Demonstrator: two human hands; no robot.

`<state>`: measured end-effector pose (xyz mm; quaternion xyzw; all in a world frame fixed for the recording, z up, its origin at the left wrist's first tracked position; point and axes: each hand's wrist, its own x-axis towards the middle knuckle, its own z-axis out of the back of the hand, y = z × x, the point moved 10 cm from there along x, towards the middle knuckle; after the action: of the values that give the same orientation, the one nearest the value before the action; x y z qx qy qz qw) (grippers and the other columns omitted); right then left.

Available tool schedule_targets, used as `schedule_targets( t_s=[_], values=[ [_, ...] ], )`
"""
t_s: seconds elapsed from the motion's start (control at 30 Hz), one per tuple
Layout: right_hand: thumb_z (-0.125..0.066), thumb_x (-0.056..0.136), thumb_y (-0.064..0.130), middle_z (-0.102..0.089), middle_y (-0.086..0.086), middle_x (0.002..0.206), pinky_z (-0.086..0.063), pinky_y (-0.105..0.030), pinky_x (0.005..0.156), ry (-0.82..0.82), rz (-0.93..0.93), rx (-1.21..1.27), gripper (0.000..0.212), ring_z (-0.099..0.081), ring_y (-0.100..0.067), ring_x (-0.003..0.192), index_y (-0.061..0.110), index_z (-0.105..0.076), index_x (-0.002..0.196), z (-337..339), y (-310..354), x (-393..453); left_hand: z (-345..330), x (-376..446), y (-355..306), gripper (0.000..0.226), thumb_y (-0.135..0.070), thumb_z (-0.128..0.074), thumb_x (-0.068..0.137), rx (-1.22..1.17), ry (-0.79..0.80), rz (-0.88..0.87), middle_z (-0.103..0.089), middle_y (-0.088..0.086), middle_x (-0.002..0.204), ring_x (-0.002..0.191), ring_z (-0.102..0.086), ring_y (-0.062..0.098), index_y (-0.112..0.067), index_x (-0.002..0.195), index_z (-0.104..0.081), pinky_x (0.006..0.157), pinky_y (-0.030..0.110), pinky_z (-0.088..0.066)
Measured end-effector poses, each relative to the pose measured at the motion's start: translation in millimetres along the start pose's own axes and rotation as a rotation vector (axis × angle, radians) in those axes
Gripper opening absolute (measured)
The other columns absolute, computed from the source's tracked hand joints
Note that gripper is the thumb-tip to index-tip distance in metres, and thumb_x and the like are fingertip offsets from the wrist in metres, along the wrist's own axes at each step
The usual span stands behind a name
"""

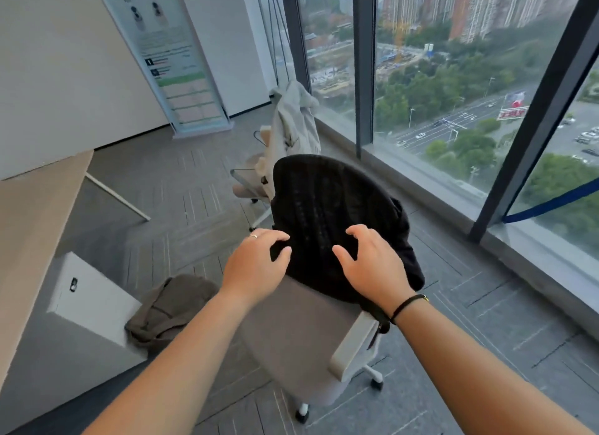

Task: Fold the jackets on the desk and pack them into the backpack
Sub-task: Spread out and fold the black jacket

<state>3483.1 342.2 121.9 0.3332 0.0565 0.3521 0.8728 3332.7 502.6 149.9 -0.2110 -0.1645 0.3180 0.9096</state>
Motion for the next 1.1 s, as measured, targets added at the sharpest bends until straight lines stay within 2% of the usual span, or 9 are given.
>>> schedule_targets(
  t_s=[0.13,0.23,0.3,0.5,0.73,0.87,0.93,1.0,1.1],
  values=[
    [-0.054,0.097,0.051,-0.059,0.002,0.124,-0.052,-0.034,0.085,0.003,-0.031,-0.032,0.05,-0.06,-0.019,0.108,0.024,-0.047,0.138,-8.7,-5.8,54.8,-20.8,49.5,14.6,0.026,-0.039,-0.058,0.096,-0.031,0.05,-0.007,-0.058,-0.018,0.125,0.107,-0.058,0.006,-0.037,0.121,-0.063,0.093,0.034,-0.051],
    [-0.054,0.097,0.05,-0.058,0.001,0.126,-0.05,-0.034,0.086,-0.006,-0.064,-0.06,0.05,-0.059,-0.02,0.112,0.023,-0.047,0.138,-16.6,-14.4,96.9,-32.3,95.2,28.5,0.029,-0.037,-0.057,0.097,-0.057,0.077,-0.032,-0.058,-0.017,0.127,0.117,-0.055,0.005,-0.034,0.125,-0.062,0.098,0.032,-0.049],
    [-0.054,0.098,0.047,-0.059,0.0,0.127,-0.05,-0.035,0.088,-0.034,-0.078,-0.087,0.049,-0.058,-0.021,0.114,0.023,-0.047,0.139,-21.3,-19.1,125.0,-37.5,131.9,36.7,0.03,-0.037,-0.057,0.097,-0.064,0.075,-0.066,-0.058,-0.016,0.128,0.117,-0.055,0.007,-0.033,0.127,-0.062,0.098,0.034,-0.049],
    [-0.054,0.099,0.043,-0.056,0.0,0.138,-0.043,-0.038,0.104,-0.121,-0.196,-0.193,0.048,-0.052,-0.021,0.127,0.025,-0.047,0.143,-35.4,-33.6,195.0,-63.2,254.1,48.2,0.038,-0.036,-0.058,0.097,-0.072,0.146,-0.26,-0.058,-0.008,0.137,0.129,-0.051,0.012,-0.027,0.135,-0.06,0.109,0.041,-0.044],
    [-0.057,0.097,0.041,-0.055,0.0,0.141,-0.037,-0.036,0.112,-0.207,-0.392,-0.274,0.055,-0.046,-0.019,0.134,0.021,-0.045,0.147,-57.7,-33.1,238.9,-88.4,374.0,53.5,0.048,-0.038,-0.058,0.097,-0.03,0.217,-0.469,-0.055,-0.002,0.144,0.134,-0.048,0.018,-0.022,0.142,-0.053,0.11,0.041,-0.042],
    [-0.056,0.098,0.041,-0.055,0.0,0.141,-0.038,-0.04,0.113,-0.206,-0.431,-0.348,0.054,-0.045,-0.022,0.136,0.022,-0.044,0.147,-60.5,-40.5,257.3,-119.9,407.4,51.9,0.059,-0.042,-0.05,0.101,0.121,0.337,-0.567,-0.034,0.0,0.161,0.147,-0.03,0.022,-0.023,0.154,-0.035,0.12,0.042,-0.028],
    [-0.053,0.099,0.043,-0.05,0.001,0.149,-0.033,-0.043,0.117,-0.182,-0.448,-0.386,0.055,-0.036,-0.025,0.144,0.026,-0.041,0.15,-60.8,-50.8,268.5,-134.3,417.2,49.6,0.061,-0.044,-0.047,0.102,0.2,0.363,-0.624,-0.025,-0.001,0.164,0.15,-0.024,0.022,-0.023,0.157,-0.028,0.121,0.043,-0.022],
    [-0.051,0.1,0.046,-0.043,0.002,0.155,-0.028,-0.044,0.12,-0.152,-0.47,-0.401,0.057,-0.029,-0.025,0.148,0.03,-0.036,0.153,-62.0,-64.6,280.3,-148.0,428.8,51.5,0.061,-0.044,-0.046,0.103,0.232,0.373,-0.643,-0.022,-0.003,0.165,0.151,-0.023,0.022,-0.025,0.157,-0.026,0.123,0.043,-0.021],
    [-0.05,0.099,0.051,-0.038,0.004,0.158,-0.027,-0.043,0.121,-0.096,-0.459,-0.414,0.061,-0.029,-0.024,0.149,0.033,-0.033,0.154,-70.7,-86.0,296.9,-171.7,444.0,58.4,0.056,-0.045,-0.047,0.103,0.234,0.417,-0.621,-0.029,-0.006,0.163,0.149,-0.028,0.019,-0.031,0.155,-0.031,0.122,0.042,-0.023]
  ],
)
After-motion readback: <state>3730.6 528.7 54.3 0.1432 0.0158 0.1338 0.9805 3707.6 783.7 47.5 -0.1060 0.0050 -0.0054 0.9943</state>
